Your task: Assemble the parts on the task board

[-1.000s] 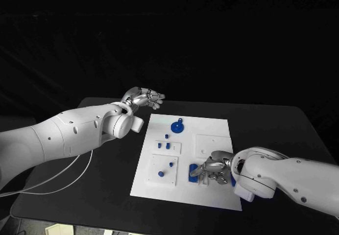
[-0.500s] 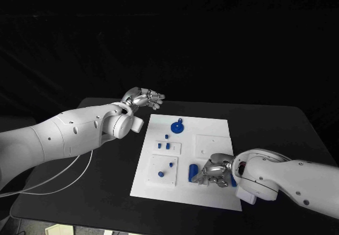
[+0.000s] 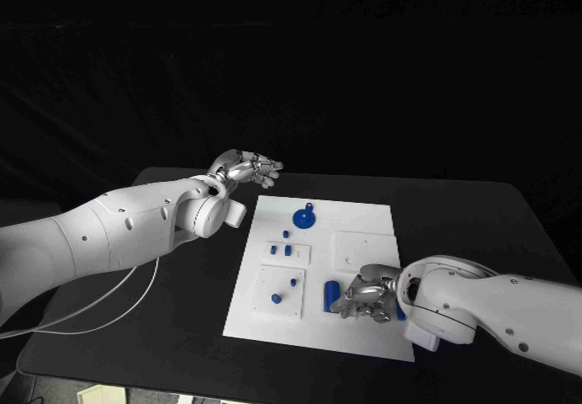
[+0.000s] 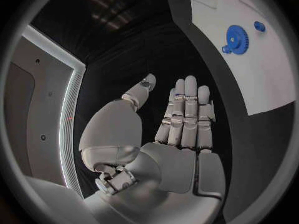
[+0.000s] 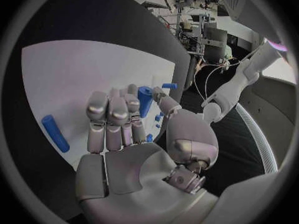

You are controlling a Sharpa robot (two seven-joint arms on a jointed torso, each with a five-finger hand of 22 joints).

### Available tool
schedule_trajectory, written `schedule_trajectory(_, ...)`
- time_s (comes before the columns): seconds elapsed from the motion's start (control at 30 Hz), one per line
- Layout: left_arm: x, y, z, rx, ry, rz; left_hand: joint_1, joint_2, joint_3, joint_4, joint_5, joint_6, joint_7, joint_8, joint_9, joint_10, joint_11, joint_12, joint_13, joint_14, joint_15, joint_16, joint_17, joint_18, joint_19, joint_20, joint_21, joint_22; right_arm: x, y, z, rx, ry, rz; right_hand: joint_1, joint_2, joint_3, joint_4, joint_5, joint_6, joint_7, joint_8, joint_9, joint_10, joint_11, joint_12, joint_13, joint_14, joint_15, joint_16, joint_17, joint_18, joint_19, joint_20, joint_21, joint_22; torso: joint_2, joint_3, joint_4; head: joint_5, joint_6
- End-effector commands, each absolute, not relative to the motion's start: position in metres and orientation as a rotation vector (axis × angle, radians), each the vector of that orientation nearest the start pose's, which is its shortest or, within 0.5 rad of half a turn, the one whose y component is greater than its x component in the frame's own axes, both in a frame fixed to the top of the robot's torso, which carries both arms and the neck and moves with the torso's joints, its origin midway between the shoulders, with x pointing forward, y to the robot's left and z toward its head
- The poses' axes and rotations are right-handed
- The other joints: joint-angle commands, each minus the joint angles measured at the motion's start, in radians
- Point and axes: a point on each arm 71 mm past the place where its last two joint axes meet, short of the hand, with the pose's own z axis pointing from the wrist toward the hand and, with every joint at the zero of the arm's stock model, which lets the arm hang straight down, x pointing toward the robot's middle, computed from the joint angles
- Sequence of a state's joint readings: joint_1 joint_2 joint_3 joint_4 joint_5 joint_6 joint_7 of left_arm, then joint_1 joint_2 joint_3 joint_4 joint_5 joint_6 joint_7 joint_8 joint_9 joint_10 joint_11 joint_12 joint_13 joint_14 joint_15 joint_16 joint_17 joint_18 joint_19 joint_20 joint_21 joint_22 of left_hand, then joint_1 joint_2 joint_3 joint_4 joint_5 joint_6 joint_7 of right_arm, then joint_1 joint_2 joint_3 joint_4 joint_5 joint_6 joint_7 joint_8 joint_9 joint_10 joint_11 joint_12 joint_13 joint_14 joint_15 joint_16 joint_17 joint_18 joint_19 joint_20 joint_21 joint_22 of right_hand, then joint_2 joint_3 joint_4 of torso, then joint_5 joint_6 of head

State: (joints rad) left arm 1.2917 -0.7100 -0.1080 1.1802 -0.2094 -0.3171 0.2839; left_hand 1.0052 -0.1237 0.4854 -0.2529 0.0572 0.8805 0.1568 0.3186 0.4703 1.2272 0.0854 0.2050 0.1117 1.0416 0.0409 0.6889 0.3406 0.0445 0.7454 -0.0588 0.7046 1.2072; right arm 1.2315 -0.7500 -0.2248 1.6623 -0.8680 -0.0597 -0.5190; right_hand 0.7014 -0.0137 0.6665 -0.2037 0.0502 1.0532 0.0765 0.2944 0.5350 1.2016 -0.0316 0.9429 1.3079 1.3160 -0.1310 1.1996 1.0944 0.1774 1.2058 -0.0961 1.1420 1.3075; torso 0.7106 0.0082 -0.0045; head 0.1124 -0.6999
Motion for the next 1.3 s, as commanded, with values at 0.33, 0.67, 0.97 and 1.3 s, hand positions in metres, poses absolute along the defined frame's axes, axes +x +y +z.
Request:
schedule_trajectory(0.33,0.556,0.246,-0.174,-0.922,1.464,-1.232,-0.003,0.005,-0.006,-0.004,-0.002,0.002,-0.003,-0.001,-0.001,0.007,0.002,-0.004,-0.002,0.005,0.001,-0.007,0.002,0.011,0.006,0.002,-0.004,0.002,0.415,-0.139,-0.263,0.231,2.487,0.614,0.004,-0.066,0.05,-0.063,0.124,0.01,0.007,-0.006,-0.007,0.012,0.005,-0.005,0.006,0.006,0.001,-0.003,-0.001,0.084,0.013,0.019,0.009,0.013,0.0,0.0,0.0001,0.002,-0.002)
schedule_trajectory(0.67,0.556,0.247,-0.174,-0.923,1.464,-1.229,-0.002,0.005,-0.006,-0.004,-0.002,0.002,-0.003,-0.001,-0.001,0.007,0.002,-0.004,-0.002,0.005,0.001,-0.007,0.003,0.011,0.006,0.002,-0.005,0.002,0.416,-0.141,-0.263,0.243,2.477,0.619,-0.02,-0.119,-0.003,-0.058,0.005,0.01,0.006,-0.007,-0.008,0.012,0.003,-0.008,0.007,0.006,-0.001,-0.004,-0.002,0.084,0.012,0.017,0.004,0.01,0.0,0.0004,-0.0001,0.003,-0.002)
schedule_trajectory(0.97,0.557,0.246,-0.174,-0.922,1.463,-1.23,-0.002,0.006,-0.006,-0.004,-0.002,0.002,-0.003,-0.001,-0.002,0.007,0.002,-0.004,-0.002,0.005,0.001,-0.008,0.003,0.011,0.006,0.002,-0.005,0.002,0.414,-0.151,-0.256,0.279,2.417,0.7,-0.014,-0.124,-0.002,-0.057,0.005,0.009,0.005,-0.008,-0.009,0.012,0.003,-0.008,0.007,0.006,-0.002,-0.005,-0.002,0.084,0.013,0.015,0.002,0.009,0.0,0.0009,-0.0007,0.0,0.002)
schedule_trajectory(1.3,0.557,0.246,-0.174,-0.922,1.463,-1.23,-0.003,0.006,-0.007,-0.004,-0.002,0.002,-0.003,0.0,-0.002,0.008,0.002,-0.004,-0.002,0.006,0.001,-0.008,0.004,0.01,0.006,0.002,-0.005,0.002,0.431,-0.184,-0.221,0.287,2.317,0.716,0.011,-0.132,-0.002,-0.059,0.008,0.005,0.006,-0.008,-0.006,0.011,0.003,-0.006,0.01,0.007,-0.002,-0.006,-0.003,0.084,0.017,0.01,0.0,0.007,-0.002,0.0029,-0.0049,-0.009,0.014)
